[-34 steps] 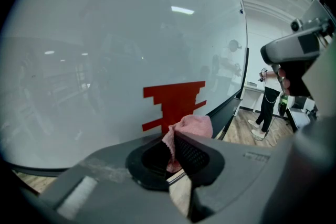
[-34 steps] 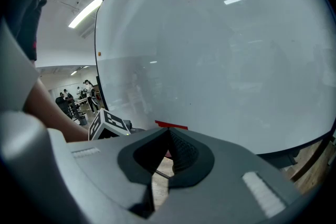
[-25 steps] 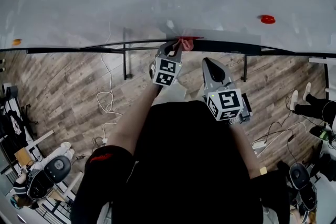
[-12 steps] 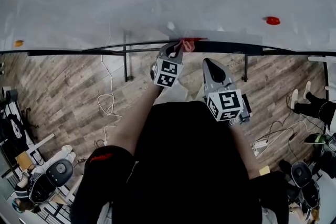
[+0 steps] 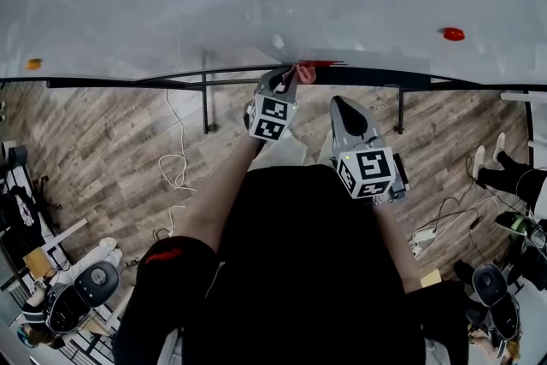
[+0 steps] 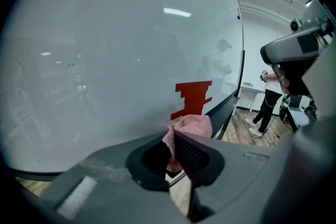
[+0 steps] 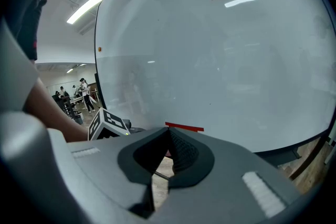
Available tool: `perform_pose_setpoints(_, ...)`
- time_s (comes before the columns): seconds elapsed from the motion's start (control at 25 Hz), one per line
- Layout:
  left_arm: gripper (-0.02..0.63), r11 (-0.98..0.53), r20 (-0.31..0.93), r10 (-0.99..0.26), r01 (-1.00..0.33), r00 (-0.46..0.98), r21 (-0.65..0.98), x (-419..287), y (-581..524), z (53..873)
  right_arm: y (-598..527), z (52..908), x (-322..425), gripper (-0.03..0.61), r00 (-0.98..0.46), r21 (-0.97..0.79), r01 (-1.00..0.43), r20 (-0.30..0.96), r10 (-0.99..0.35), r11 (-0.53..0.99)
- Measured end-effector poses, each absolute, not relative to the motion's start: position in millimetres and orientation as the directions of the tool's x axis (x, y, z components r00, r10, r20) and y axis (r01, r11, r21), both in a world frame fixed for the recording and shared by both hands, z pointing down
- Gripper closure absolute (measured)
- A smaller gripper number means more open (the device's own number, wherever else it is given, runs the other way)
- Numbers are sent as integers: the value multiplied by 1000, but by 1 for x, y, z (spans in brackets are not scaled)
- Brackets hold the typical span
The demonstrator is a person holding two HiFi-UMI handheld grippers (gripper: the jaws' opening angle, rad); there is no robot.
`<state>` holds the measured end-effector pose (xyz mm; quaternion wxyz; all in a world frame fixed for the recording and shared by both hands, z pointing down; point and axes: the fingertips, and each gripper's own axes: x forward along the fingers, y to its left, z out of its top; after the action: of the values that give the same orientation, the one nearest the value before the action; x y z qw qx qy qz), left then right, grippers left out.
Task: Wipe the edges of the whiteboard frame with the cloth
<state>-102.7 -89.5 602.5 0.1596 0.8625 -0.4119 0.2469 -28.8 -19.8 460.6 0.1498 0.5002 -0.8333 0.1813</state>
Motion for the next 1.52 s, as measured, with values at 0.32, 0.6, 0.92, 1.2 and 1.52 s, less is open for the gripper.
perform_pose_setpoints(0.32,597,-598,554,-643,-799,529,70,-111,-90,600,-18,458,-32,577,-469,-152,-880,432,-770,450)
perform_pose_setpoints(0.6,597,-545,571,-669,-836,476,59,-115,-89,602,-24,460,-33,577,-528,-178,-845,424,-735,504)
perform_pose_setpoints(0.92,597,-485,600,-692,-874,402,26,-119,-86,598,-25,455,-37,577,-615,-194,-780,418,-669,595)
perform_pose_setpoints(1.2,597,-427,610,-716,-904,340,4,-119,-87,598,-34,453,-22,577,-648,-206,-751,411,-642,627)
perform_pose_setpoints(1.52,597,-413,607,-727,-911,321,-13,-122,-87,596,-33,455,-27,577,-685,-195,-711,408,-603,676)
